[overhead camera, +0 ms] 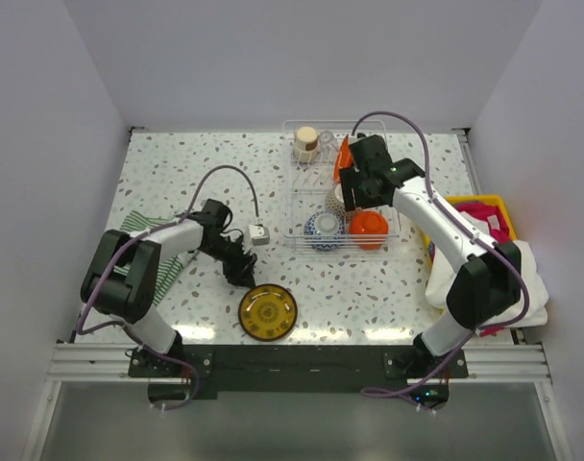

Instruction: Load the mixed dishes into the dish rack

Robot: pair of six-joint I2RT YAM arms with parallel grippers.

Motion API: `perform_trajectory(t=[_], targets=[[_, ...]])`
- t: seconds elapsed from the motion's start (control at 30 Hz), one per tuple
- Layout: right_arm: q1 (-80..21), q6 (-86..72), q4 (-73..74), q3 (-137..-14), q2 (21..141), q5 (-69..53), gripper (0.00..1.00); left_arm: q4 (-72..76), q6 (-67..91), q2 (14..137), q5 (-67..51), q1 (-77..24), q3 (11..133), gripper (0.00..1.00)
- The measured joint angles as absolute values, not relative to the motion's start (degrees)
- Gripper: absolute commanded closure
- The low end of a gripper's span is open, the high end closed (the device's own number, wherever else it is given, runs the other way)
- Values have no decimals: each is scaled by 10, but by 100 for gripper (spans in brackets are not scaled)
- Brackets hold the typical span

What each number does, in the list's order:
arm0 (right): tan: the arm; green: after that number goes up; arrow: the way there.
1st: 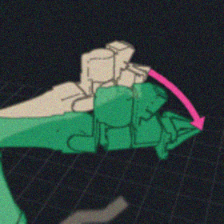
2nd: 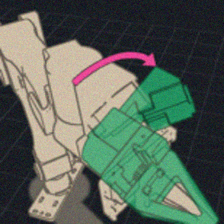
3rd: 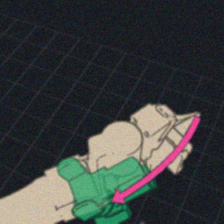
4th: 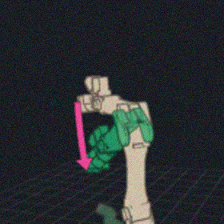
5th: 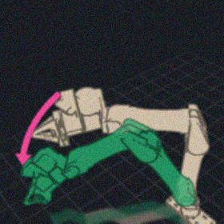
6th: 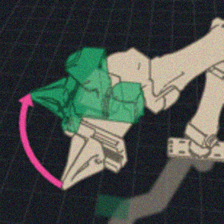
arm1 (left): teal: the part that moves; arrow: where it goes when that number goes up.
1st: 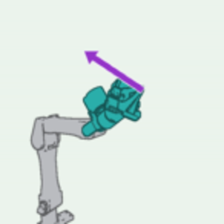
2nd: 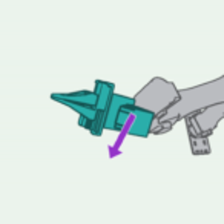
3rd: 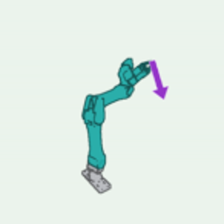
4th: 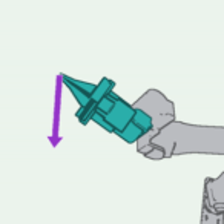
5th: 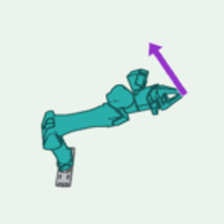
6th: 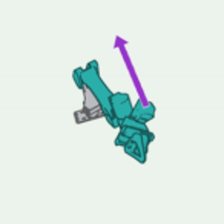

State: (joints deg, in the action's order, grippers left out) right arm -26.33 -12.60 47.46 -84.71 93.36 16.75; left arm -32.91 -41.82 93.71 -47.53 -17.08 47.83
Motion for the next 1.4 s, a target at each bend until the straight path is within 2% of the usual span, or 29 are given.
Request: perform_trajectory(t=[0.2, 0.37, 0.4, 0.47, 0.63, 0.73, 0.77, 0.8, 0.93, 1.03, 1.17, 1.27, 1.4], targets=[[-263, -121, 462, -841, 898, 164, 35, -340, -427, 954, -473, -214, 491, 49], [-263, -115, 449, -866, 912, 159, 36, -342, -427, 964, -467, -224, 501, 57], [-263, -114, 447, -874, 917, 158, 36, -343, -428, 966, -467, -225, 503, 63], [-263, -113, 440, -883, 927, 157, 36, -344, -430, 968, -463, -227, 505, 68], [-263, -113, 435, -886, 944, 152, 37, -358, -431, 982, -464, -230, 512, 74], [-263, -113, 435, -886, 947, 146, 38, -367, -431, 991, -471, -230, 519, 90], [-263, -113, 435, -886, 947, 142, 38, -369, -432, 994, -473, -231, 519, 99], [-263, -113, 435, -886, 948, 139, 39, -370, -431, 995, -476, -232, 520, 100], [-262, -94, 435, -888, 950, 80, 38, -389, -432, 995, -493, -234, 526, 100], [-262, -73, 435, -889, 957, -14, 33, -397, -432, 988, -492, -234, 526, 100], [-263, -53, 434, -879, 967, -169, 32, -402, -433, 944, -488, -234, 526, 100], [-272, -39, 413, -838, 966, -270, 30, -402, -437, 896, -487, -234, 527, 100], [-308, -6, 377, -764, 958, -343, 27, -401, -431, 855, -490, -234, 527, 100]])
